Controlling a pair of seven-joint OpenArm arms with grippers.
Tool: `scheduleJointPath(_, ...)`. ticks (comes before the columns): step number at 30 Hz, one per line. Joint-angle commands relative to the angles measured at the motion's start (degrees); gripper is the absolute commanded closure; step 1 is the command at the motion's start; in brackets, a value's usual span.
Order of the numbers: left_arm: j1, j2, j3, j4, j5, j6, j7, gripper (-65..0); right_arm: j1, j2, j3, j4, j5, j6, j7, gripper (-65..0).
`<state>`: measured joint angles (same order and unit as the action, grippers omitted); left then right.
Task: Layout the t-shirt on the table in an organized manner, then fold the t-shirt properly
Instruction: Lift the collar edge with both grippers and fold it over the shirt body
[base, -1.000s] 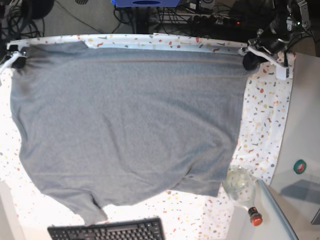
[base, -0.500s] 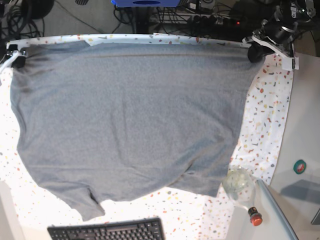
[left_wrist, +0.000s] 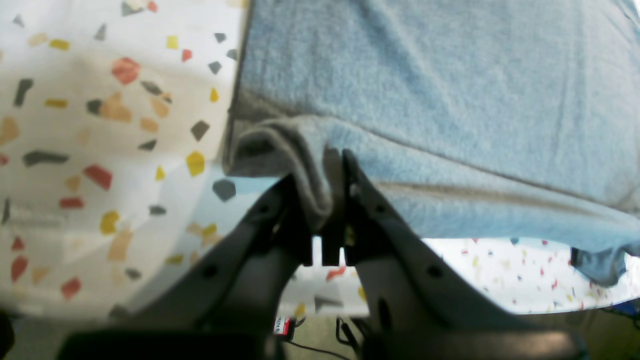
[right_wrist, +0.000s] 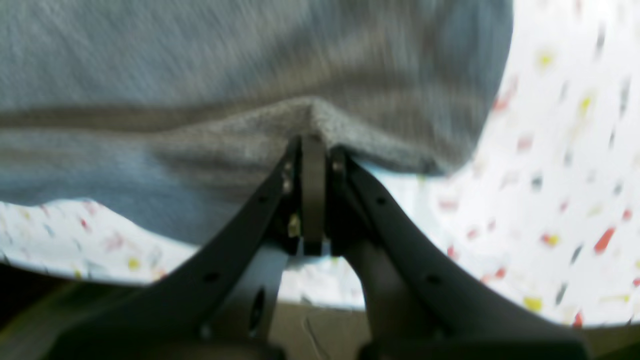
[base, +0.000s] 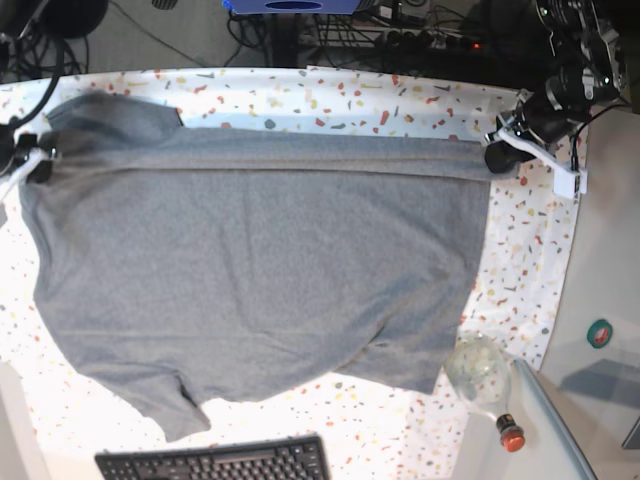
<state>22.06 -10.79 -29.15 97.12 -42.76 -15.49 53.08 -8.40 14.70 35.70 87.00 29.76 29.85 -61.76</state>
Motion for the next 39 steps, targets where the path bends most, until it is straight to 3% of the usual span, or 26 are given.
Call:
scheduleJointPath(1,-1.7,-0.7,-0.3,0.0,-0.8,-0.2,-0.8,0.0,1.8,1.6,-0.5,-0.1,0.3,-1.1,0.9,0.0)
scheduleJointPath(5,-7.6,-0.7,-0.3,-4.7,-0.8,-0.2,0.7,0.0,7.7,3.4,-3.7,-5.6,0.3,-3.4,1.1,0.0)
scheduleJointPath(11,-13.6,-0.9,2.6,-10.5,-0.7,-0.2,0.3,0.0,15.1,6.2,-8.8,-13.6,0.3,-3.6,1.6,0.0)
scheduleJointPath(17,-17.8,-0.9,2.9,-17.3,-0.7,-0.2,0.1,0.0,21.7,8.5,-14.6,-25.2,0.3,-3.6,6.9,0.0)
scheduleJointPath(23,-18.8,-0.9,3.0,-19.8,-0.7,-0.2,-4.1,0.0,23.4,9.1,-17.0,-31.5,0.3,-3.6,12.1,0.0)
scheduleJointPath(39,-22.6,-0.7,2.8,-24.4,-0.6,-0.2,-4.4,0.0,24.9,8.9,-18.0,-33.6,0.3,-3.6,19.3,0.0)
